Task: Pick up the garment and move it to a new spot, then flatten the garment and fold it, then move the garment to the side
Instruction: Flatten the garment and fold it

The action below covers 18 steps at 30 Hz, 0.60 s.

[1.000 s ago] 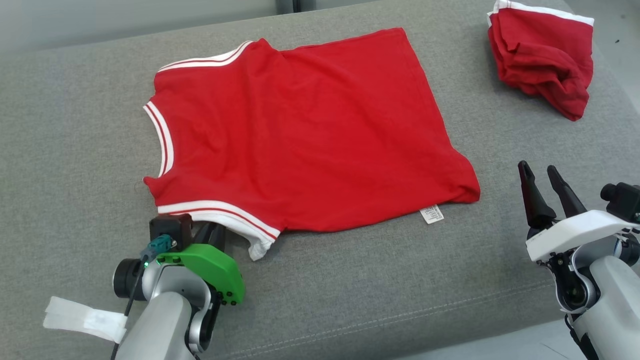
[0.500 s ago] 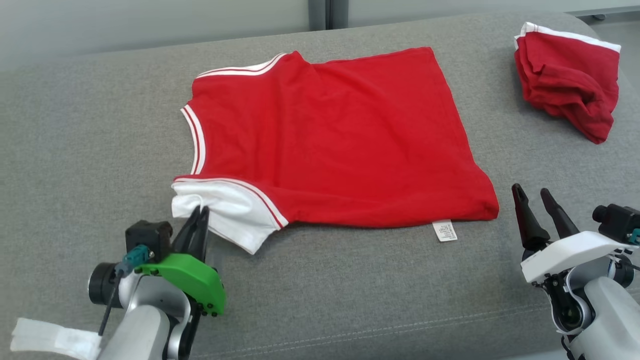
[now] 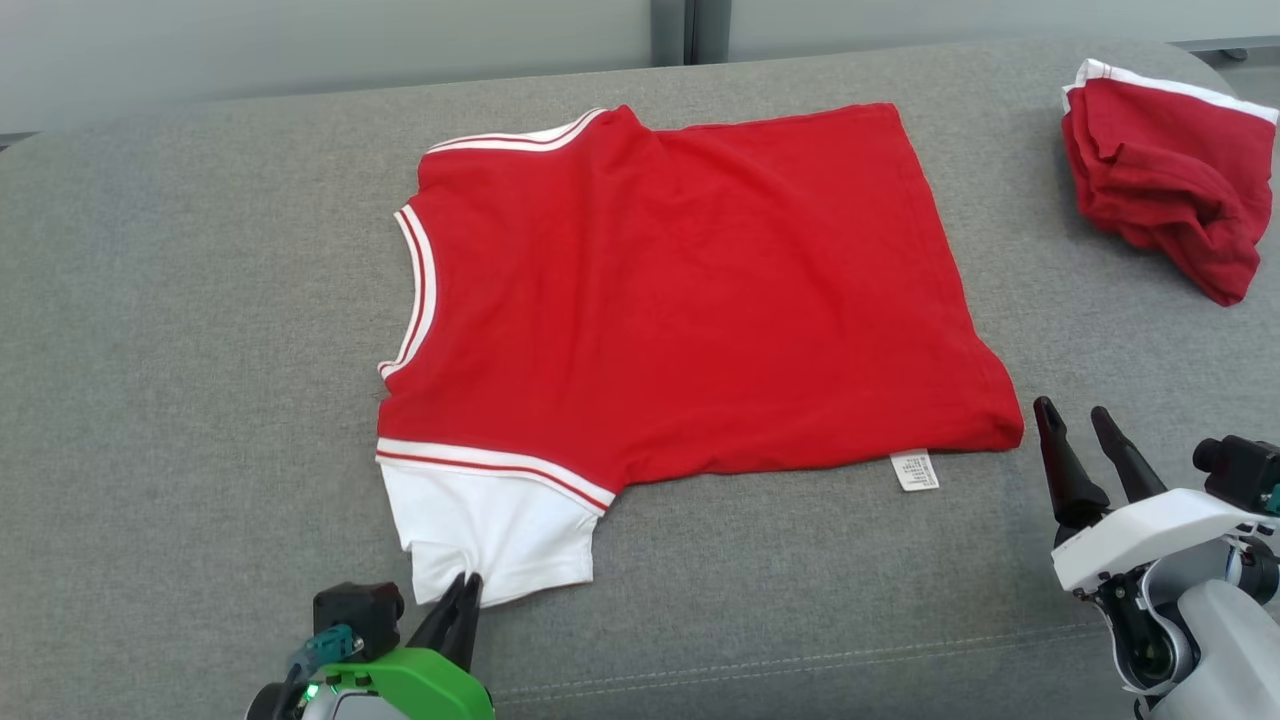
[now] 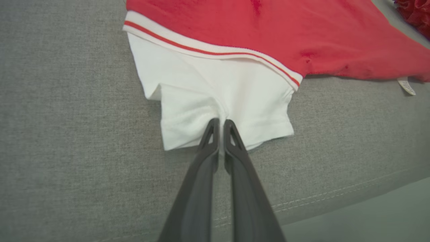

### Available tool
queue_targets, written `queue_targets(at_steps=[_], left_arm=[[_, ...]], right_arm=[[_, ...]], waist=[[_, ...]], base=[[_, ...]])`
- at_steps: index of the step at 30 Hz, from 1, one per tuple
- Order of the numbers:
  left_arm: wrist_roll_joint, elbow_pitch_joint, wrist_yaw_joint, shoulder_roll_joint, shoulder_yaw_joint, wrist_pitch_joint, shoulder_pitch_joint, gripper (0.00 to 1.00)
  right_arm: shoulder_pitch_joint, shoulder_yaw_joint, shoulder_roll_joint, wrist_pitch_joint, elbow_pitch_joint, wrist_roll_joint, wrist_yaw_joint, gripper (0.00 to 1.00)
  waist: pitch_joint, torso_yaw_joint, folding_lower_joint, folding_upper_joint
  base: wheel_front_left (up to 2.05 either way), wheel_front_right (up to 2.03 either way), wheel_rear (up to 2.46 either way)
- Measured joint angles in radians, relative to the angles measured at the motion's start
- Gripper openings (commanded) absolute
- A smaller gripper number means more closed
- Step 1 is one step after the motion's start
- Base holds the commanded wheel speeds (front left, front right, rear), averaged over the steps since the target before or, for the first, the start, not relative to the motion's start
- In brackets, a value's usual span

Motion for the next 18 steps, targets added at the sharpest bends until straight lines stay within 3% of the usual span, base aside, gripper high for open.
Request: queue_targets(at_steps=[18], left_arm=[[-0.002,-0.058,0.010,-0.007,0.050,0.040,0.087,0.00]], right_arm=[[-0.001,0.042,0.001,-0.001,0.060,0.002,0.000,1.00]], waist=[[0.018,0.011,0.0000,0.0000]], base=[[0.00,0.00,0.00]])
